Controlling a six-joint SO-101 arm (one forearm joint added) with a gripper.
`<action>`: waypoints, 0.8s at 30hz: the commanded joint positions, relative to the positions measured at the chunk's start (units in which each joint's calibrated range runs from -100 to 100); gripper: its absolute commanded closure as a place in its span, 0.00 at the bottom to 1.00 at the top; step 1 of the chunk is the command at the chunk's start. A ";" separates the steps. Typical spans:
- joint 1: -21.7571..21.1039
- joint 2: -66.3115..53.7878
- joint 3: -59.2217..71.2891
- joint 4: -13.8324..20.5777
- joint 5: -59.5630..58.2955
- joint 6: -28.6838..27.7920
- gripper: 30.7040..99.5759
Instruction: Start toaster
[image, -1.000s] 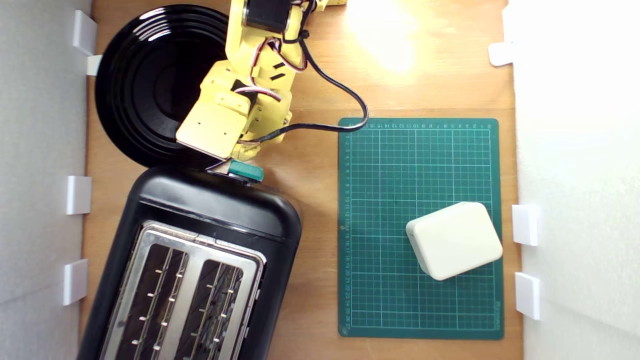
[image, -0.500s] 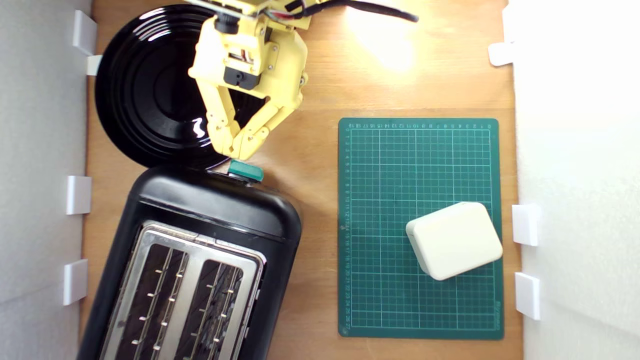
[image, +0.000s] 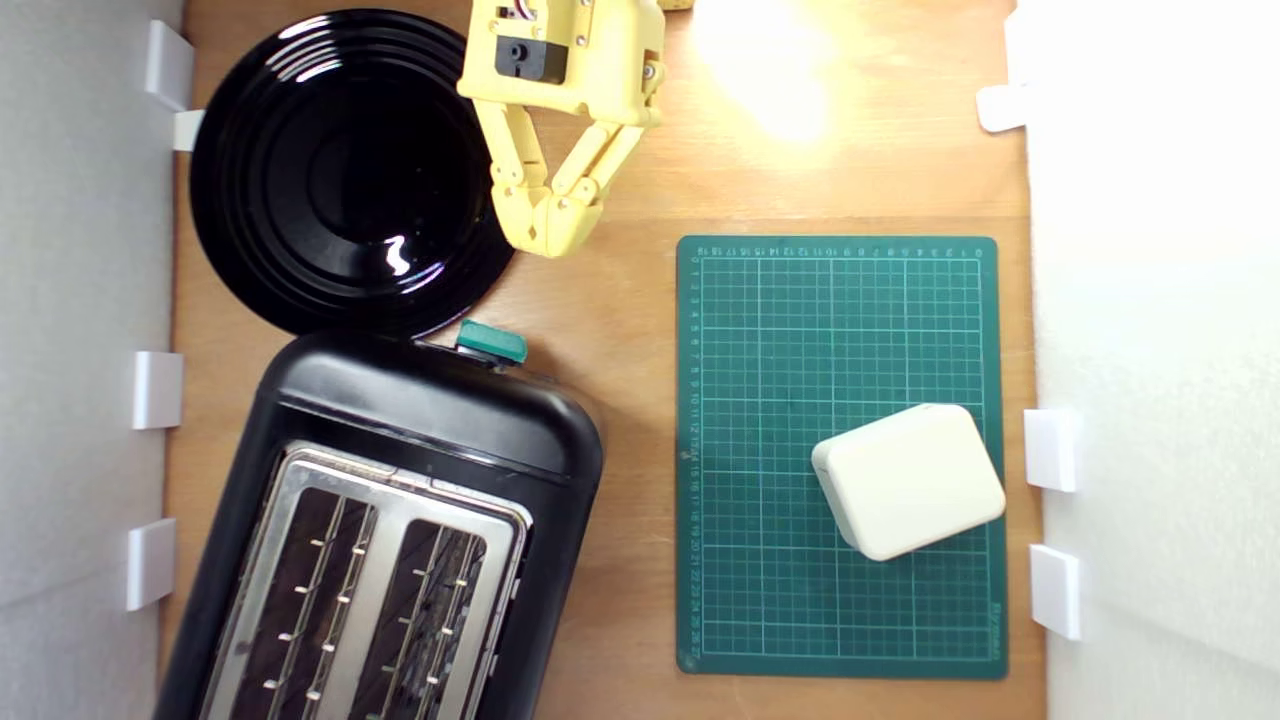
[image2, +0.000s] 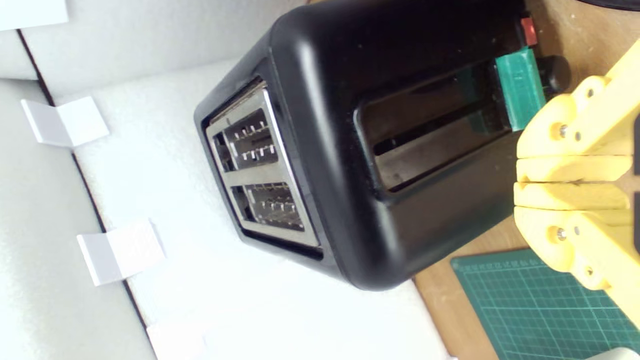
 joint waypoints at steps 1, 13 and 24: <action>0.06 -5.85 7.16 0.92 -0.19 -0.28 0.99; 0.85 -14.26 23.51 0.92 -0.19 -0.23 0.99; 2.52 -14.26 26.60 -3.30 0.24 2.39 0.99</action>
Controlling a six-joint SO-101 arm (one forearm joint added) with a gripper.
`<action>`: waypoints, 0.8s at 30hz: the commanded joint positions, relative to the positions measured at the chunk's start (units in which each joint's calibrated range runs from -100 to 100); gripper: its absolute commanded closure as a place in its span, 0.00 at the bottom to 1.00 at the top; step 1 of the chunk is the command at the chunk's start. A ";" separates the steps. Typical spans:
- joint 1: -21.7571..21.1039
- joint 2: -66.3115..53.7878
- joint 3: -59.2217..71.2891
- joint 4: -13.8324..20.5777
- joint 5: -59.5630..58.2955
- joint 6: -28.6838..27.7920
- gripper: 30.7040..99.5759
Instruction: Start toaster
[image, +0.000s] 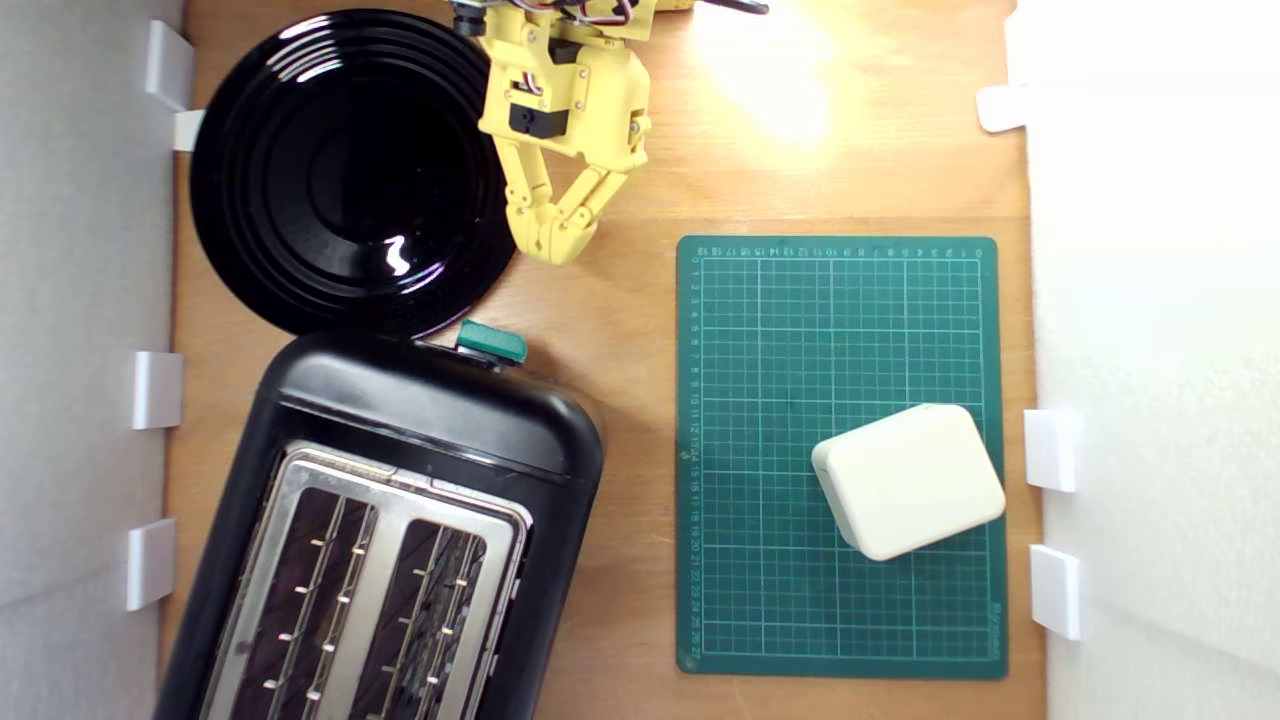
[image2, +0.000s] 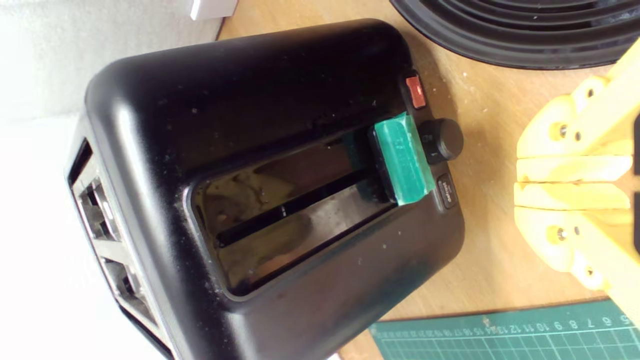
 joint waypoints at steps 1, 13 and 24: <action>1.62 -0.92 0.93 -2.89 0.15 2.32 0.99; 2.10 -1.08 1.02 -7.30 6.66 7.46 0.99; 1.86 -0.92 1.02 -6.64 6.66 7.41 0.99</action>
